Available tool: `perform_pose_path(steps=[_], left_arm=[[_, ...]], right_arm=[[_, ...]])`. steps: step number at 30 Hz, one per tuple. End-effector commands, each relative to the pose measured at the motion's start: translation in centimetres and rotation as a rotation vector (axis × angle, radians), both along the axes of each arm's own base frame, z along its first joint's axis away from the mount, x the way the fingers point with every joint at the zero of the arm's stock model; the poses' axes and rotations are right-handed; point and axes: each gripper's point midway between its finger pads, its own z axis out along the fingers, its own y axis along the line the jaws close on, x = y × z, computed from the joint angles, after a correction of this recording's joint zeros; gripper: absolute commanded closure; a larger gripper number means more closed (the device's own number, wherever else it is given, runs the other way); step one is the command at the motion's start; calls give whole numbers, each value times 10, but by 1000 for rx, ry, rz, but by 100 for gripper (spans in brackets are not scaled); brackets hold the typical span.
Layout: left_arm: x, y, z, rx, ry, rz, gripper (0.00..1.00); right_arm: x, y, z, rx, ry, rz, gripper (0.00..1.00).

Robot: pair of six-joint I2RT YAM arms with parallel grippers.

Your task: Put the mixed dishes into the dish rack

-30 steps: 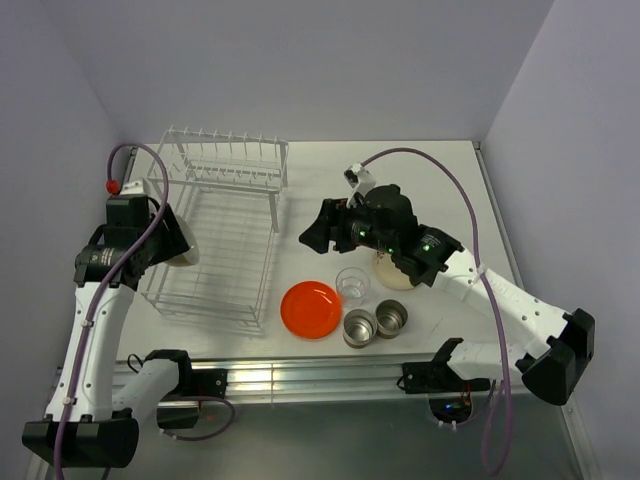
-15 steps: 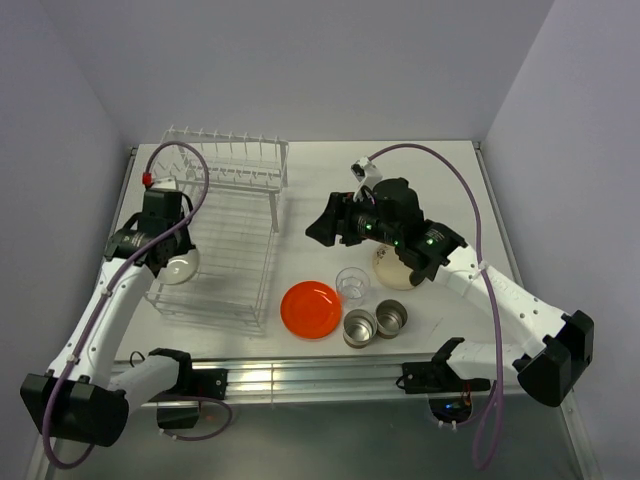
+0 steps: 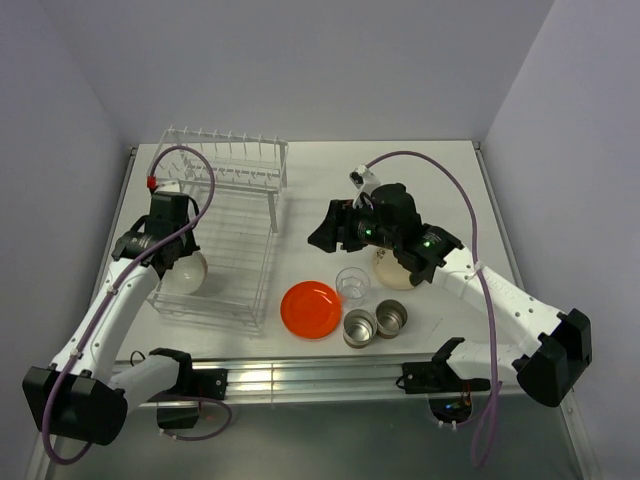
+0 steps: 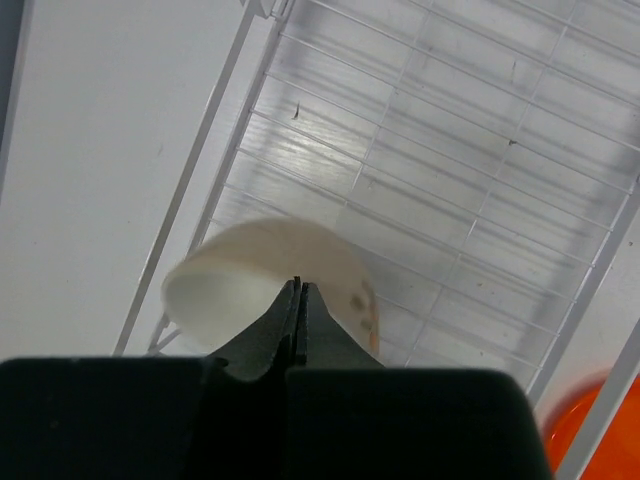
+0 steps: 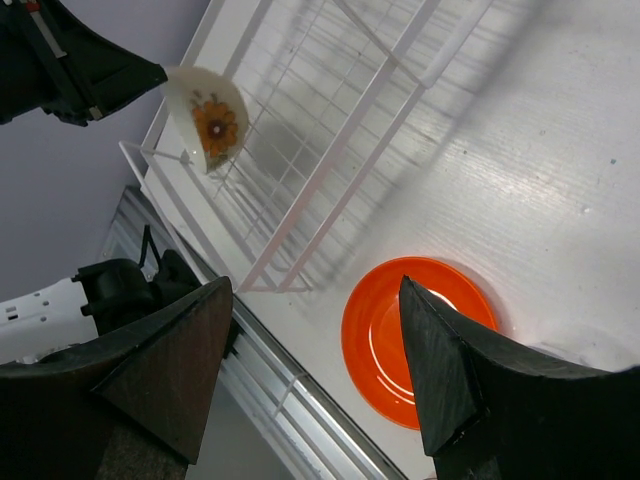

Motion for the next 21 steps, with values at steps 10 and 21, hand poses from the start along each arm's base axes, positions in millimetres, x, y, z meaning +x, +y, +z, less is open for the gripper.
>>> perform_pose_path(steps=[10, 21], left_arm=[[6, -31, -3, -111, -8, -82, 64], [-6, -44, 5, -141, -17, -65, 53]], right_arm=[[2, 0, 10, 26, -51, 9, 26], [-6, -9, 6, 24, -56, -2, 25]])
